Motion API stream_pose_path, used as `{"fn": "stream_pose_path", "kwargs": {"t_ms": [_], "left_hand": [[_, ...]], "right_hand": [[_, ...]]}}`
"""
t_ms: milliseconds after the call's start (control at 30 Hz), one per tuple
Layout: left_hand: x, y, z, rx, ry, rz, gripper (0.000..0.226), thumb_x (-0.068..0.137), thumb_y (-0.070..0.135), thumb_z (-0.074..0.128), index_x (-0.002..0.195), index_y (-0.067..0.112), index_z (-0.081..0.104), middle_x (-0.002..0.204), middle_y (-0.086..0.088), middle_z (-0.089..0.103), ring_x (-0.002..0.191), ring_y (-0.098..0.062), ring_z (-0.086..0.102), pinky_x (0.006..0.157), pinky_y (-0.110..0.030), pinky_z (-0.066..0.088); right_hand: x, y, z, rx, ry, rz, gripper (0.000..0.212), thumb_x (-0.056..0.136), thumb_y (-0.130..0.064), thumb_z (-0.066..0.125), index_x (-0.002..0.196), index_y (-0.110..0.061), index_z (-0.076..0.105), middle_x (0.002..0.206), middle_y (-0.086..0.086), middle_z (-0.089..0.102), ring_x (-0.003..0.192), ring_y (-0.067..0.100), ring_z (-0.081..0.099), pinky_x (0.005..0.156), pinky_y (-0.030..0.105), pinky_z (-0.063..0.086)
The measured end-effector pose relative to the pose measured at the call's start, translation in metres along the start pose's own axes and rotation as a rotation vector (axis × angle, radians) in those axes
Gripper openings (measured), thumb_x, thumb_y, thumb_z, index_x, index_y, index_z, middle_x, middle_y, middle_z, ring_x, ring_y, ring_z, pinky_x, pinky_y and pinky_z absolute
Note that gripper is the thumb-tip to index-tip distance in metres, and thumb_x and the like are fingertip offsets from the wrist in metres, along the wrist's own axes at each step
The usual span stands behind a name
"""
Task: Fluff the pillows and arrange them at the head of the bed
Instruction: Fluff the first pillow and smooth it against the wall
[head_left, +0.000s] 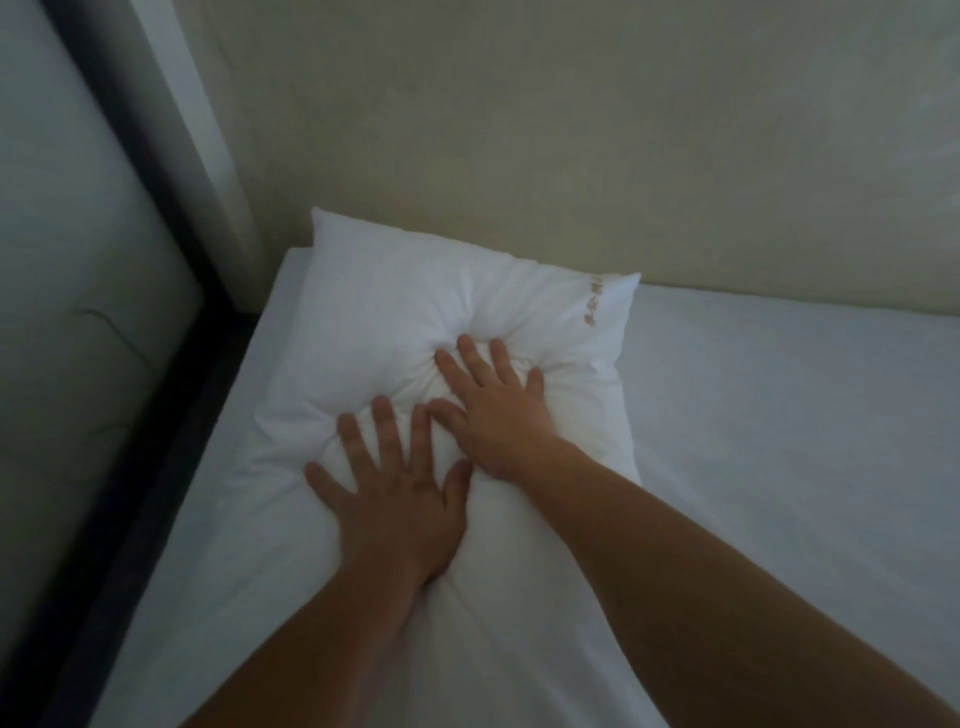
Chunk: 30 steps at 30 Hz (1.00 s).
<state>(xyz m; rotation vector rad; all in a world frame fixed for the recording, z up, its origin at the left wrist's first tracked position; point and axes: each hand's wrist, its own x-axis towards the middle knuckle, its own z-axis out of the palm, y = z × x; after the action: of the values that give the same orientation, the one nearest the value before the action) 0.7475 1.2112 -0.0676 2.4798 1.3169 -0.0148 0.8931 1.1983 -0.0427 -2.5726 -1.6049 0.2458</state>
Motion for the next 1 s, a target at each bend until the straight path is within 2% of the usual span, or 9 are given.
{"fn": "stream_pose_path", "kwargs": {"t_ms": [133,200,300,367,467,533,733,900,1000], "left_hand": [[-0.022,-0.001,-0.009,-0.066,-0.017,0.013,0.071,0.079,0.07,-0.009,0.137,0.036,-0.032,0.154,0.0,-0.03,0.138,-0.031,-0.03,0.105,-0.072,-0.008],[-0.031,0.0,-0.018,-0.109,-0.025,0.022,0.071,0.081,0.07,-0.006,0.139,0.037,-0.028,0.154,0.001,-0.032,0.138,-0.029,-0.032,0.106,-0.071,-0.009],[-0.037,0.001,-0.035,-0.137,-0.026,0.031,0.07,0.084,0.068,0.0,0.142,0.036,-0.022,0.155,0.001,-0.029,0.139,-0.028,-0.029,0.107,-0.07,-0.007],[-0.029,-0.002,-0.05,-0.126,0.011,0.06,0.069,0.085,0.065,0.0,0.144,0.034,-0.016,0.157,0.001,-0.022,0.142,-0.029,-0.022,0.109,-0.068,-0.003],[0.009,-0.004,-0.075,-0.056,0.224,0.198,0.062,0.089,0.051,0.0,0.146,0.029,-0.007,0.16,-0.001,-0.009,0.145,-0.028,-0.009,0.114,-0.06,0.001],[0.038,-0.004,-0.08,-0.017,0.283,0.308,0.056,0.094,0.043,0.006,0.148,0.026,-0.001,0.16,-0.001,-0.002,0.146,-0.025,-0.006,0.116,-0.055,0.002],[0.052,-0.015,-0.017,0.031,0.074,0.327,0.062,0.091,0.054,0.006,0.147,0.03,-0.005,0.159,0.006,-0.014,0.144,-0.019,-0.018,0.115,-0.05,-0.012],[0.032,-0.03,-0.032,-0.032,-0.079,0.234,0.067,0.09,0.059,0.008,0.147,0.028,-0.01,0.157,0.003,-0.02,0.143,-0.017,-0.019,0.115,-0.047,-0.011],[-0.002,-0.056,-0.056,-0.045,-0.154,0.089,0.068,0.092,0.056,0.01,0.148,0.022,-0.009,0.159,-0.004,-0.015,0.145,-0.021,-0.013,0.117,-0.05,-0.006]], "right_hand": [[-0.016,-0.007,-0.011,0.152,0.098,0.082,0.078,0.086,-0.066,0.036,0.148,-0.033,0.002,0.159,-0.005,-0.002,0.143,0.018,-0.006,0.112,0.057,0.007],[-0.028,-0.01,-0.017,0.177,0.194,0.322,0.092,0.077,-0.078,0.033,0.148,-0.029,0.0,0.159,0.004,-0.002,0.143,0.019,-0.004,0.113,0.053,0.003],[-0.045,-0.014,-0.024,0.19,0.153,0.613,0.102,0.069,-0.087,0.023,0.148,-0.027,-0.001,0.159,0.008,-0.002,0.143,0.023,-0.005,0.11,0.057,-0.001],[-0.042,-0.016,-0.034,0.166,0.152,0.54,0.091,0.077,-0.08,0.025,0.148,-0.029,-0.001,0.159,0.006,-0.004,0.143,0.025,-0.006,0.11,0.058,-0.001],[-0.021,-0.023,-0.047,0.052,0.231,0.183,0.064,0.093,-0.058,0.021,0.148,-0.033,0.002,0.159,-0.002,-0.004,0.143,0.021,-0.006,0.113,0.055,-0.002],[-0.01,-0.029,-0.041,-0.001,0.157,0.037,0.055,0.096,-0.049,0.016,0.148,-0.035,0.004,0.159,-0.005,-0.003,0.143,0.018,-0.007,0.113,0.054,-0.001],[-0.023,0.021,0.0,0.068,0.059,0.406,0.057,0.096,-0.05,0.015,0.149,-0.032,0.005,0.159,-0.006,-0.002,0.143,0.018,-0.002,0.112,0.052,0.001],[-0.07,0.035,-0.015,0.146,0.055,0.694,0.055,0.095,-0.042,0.02,0.146,-0.022,0.017,0.156,0.008,0.017,0.139,0.029,0.016,0.108,0.053,0.016],[-0.102,0.021,-0.038,0.074,0.157,0.631,0.057,0.098,-0.042,0.02,0.149,-0.02,0.009,0.158,0.008,0.009,0.142,0.027,0.008,0.112,0.05,0.011]]}}
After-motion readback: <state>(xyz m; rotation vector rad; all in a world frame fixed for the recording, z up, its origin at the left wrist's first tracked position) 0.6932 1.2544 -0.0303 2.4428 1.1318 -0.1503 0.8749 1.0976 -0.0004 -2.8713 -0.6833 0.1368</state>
